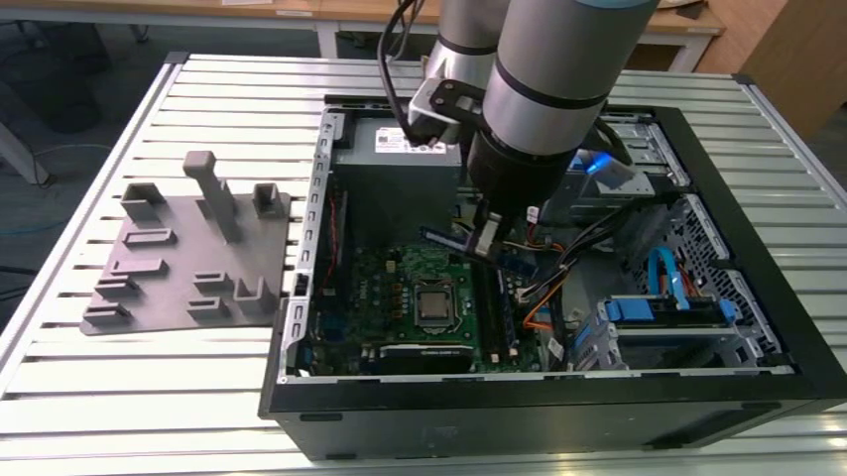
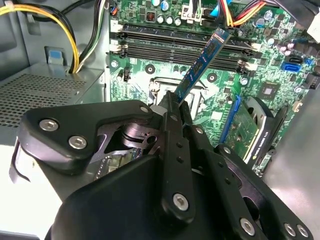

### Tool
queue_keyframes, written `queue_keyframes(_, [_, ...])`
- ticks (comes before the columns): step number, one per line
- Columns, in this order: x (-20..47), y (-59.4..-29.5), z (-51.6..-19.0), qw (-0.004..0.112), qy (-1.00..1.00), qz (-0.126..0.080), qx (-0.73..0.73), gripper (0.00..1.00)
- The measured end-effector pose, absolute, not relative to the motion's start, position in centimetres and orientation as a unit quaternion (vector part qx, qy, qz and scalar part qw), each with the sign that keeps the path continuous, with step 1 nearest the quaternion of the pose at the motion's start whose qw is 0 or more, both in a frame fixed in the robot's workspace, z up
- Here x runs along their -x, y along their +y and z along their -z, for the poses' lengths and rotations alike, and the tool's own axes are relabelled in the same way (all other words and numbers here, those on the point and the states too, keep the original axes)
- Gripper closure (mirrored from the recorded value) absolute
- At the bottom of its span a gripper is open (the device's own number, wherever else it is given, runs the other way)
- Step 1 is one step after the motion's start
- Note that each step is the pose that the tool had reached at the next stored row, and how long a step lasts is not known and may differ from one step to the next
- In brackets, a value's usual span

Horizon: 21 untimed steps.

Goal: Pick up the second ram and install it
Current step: 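Insert the second ram into the second slot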

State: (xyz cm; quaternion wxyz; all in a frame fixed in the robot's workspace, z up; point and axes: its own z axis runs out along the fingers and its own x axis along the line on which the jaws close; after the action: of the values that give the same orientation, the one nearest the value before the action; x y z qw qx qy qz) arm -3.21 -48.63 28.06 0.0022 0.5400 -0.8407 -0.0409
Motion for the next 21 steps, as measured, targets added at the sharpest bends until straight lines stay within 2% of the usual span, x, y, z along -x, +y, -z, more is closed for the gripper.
queue_keyframes(21, [3.21, -48.63, -27.92, -0.001, -0.876, 0.041, -0.481, 0.89])
